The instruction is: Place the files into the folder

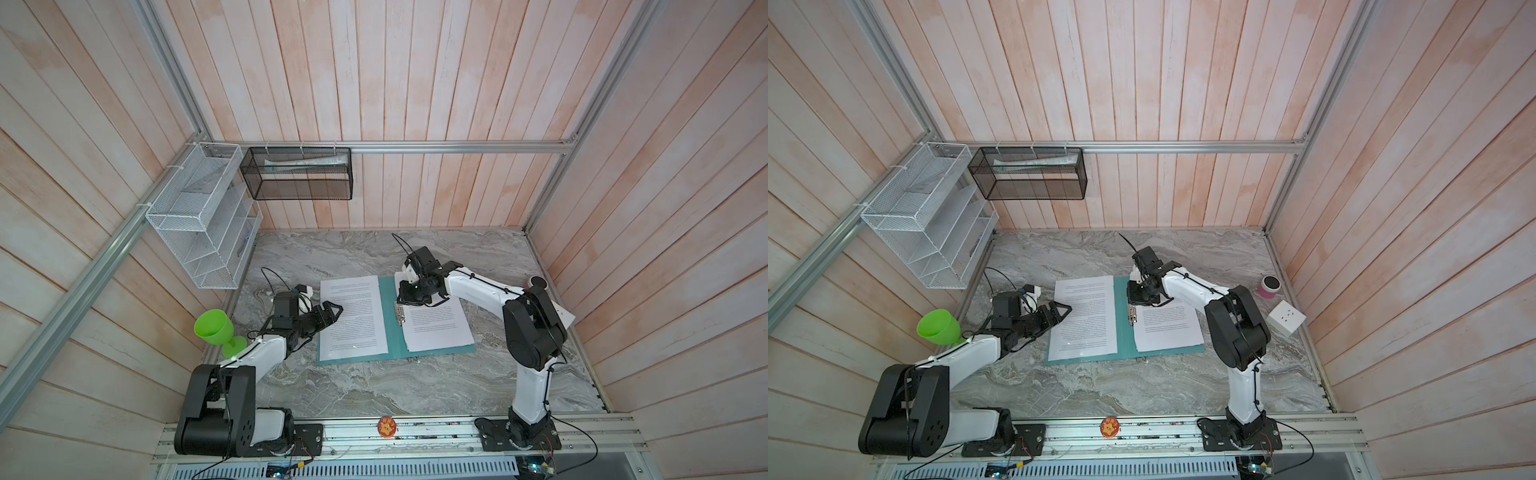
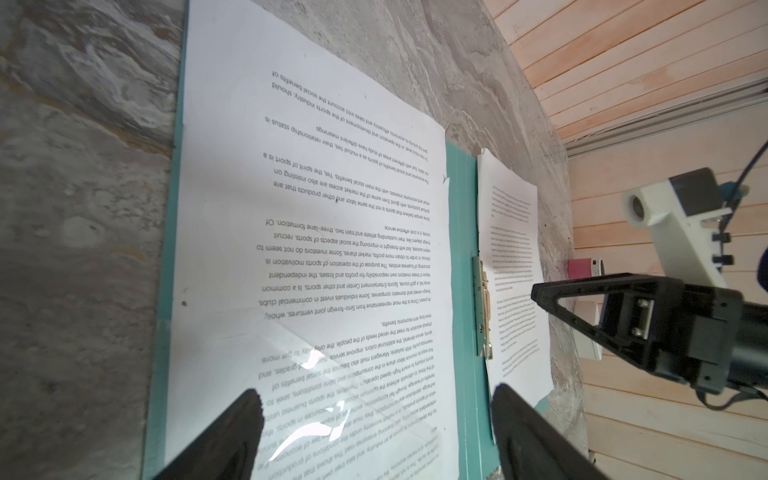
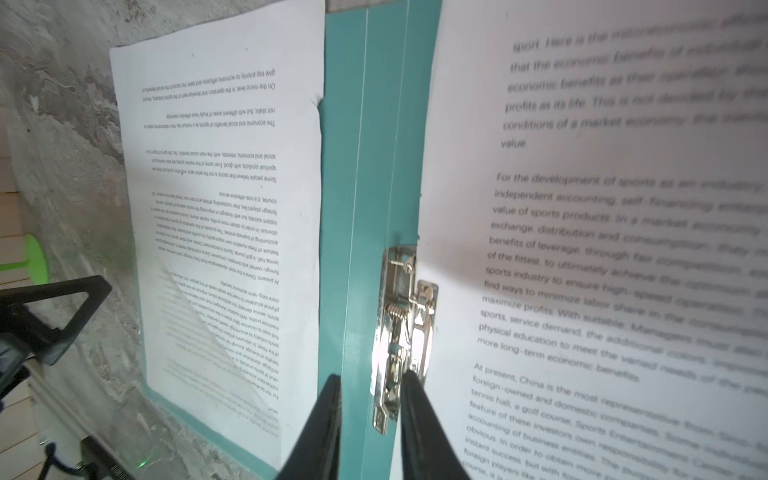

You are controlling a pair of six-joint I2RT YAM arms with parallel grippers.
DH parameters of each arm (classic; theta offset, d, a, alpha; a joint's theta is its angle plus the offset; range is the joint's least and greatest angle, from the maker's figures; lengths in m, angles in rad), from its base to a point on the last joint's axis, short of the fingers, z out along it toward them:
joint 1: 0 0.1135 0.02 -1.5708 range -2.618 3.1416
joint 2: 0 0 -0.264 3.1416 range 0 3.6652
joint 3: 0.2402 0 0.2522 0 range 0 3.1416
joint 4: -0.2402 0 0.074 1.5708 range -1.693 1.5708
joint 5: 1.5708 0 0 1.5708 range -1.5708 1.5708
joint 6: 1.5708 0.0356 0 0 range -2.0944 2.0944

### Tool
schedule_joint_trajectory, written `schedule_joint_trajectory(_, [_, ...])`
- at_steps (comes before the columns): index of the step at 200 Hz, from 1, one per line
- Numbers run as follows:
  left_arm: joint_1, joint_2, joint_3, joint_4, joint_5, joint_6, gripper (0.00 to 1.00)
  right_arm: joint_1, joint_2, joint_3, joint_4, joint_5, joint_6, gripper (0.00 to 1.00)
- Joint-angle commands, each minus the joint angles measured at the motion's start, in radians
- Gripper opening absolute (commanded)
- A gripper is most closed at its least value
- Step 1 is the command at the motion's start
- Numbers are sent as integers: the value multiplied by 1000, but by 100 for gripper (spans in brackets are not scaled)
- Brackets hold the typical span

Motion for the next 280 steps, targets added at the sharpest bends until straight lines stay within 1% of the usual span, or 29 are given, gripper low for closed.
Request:
schedule_joint_trajectory(1, [21,4,22,18,7,30,88,28,67,74,-116,138,-42,23])
schedule_joint_trajectory(29, [39,-5,32,6,6,29,88,65,134,139,-169,191,-56,25])
schedule_joint_trajectory(48, [41,-9,41,9,11,24,88,89,149,151,-186,223,-58,26])
schedule_joint_trajectory(95, [41,-9,27,28,23,13,88,117,170,148,-193,240,-54,27])
schedule_joint_trajectory(141, [41,-15,15,29,22,10,88,119,211,164,-207,239,-48,23])
schedule_joint_trajectory(152, [41,-16,16,29,25,11,88,119,214,164,-207,241,-46,19])
schedule_joint_trajectory(163, [41,-15,18,30,26,9,88,119,217,164,-204,241,-47,19])
schedule_joint_trajectory(189, [42,-7,24,38,32,6,88,106,223,156,-194,230,-22,16])
schedule_joint_trajectory(203, [42,-4,26,46,37,3,88,85,214,125,-159,202,8,13])
schedule_joint_trajectory(218, [41,3,32,49,39,1,88,61,196,91,-111,162,34,12])
schedule_joint_trajectory(231, [42,6,35,51,39,2,88,44,183,78,-92,160,48,11])
schedule_joint_trajectory(268, [41,25,37,62,45,-7,88,8,179,85,-87,169,38,10])
schedule_joint_trajectory(280, [42,28,35,62,43,-8,88,-5,179,80,-75,144,39,9])
